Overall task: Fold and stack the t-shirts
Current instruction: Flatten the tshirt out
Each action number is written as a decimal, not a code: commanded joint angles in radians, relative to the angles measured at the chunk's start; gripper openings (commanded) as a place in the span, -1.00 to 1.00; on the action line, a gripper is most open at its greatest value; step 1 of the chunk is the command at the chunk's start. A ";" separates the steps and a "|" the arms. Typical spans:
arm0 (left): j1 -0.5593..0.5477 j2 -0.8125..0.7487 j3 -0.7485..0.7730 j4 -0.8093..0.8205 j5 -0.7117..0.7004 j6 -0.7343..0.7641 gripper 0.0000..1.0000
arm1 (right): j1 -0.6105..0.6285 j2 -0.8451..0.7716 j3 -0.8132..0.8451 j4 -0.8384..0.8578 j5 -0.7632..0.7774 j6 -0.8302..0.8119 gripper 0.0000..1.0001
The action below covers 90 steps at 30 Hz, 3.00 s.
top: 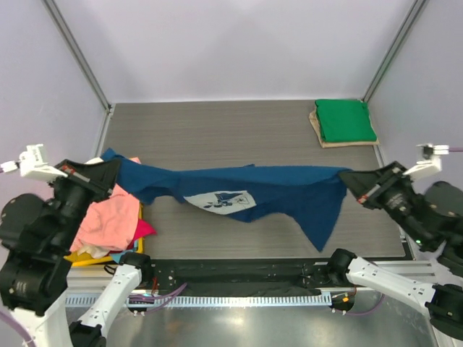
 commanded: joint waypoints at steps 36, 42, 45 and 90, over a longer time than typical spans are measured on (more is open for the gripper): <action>0.051 1.288 0.467 0.023 0.185 0.228 0.88 | -0.678 1.070 0.170 0.284 -0.297 -0.331 0.98; -0.047 1.226 0.173 0.164 0.124 0.205 0.85 | -0.675 0.996 -0.076 0.420 -0.363 -0.319 0.97; -0.084 1.266 0.113 0.213 0.112 0.179 0.79 | -0.677 1.028 -0.125 0.436 -0.389 -0.329 0.97; -0.135 1.146 0.418 0.065 -0.039 0.200 0.99 | -0.696 1.059 0.032 0.387 -0.498 -0.279 0.99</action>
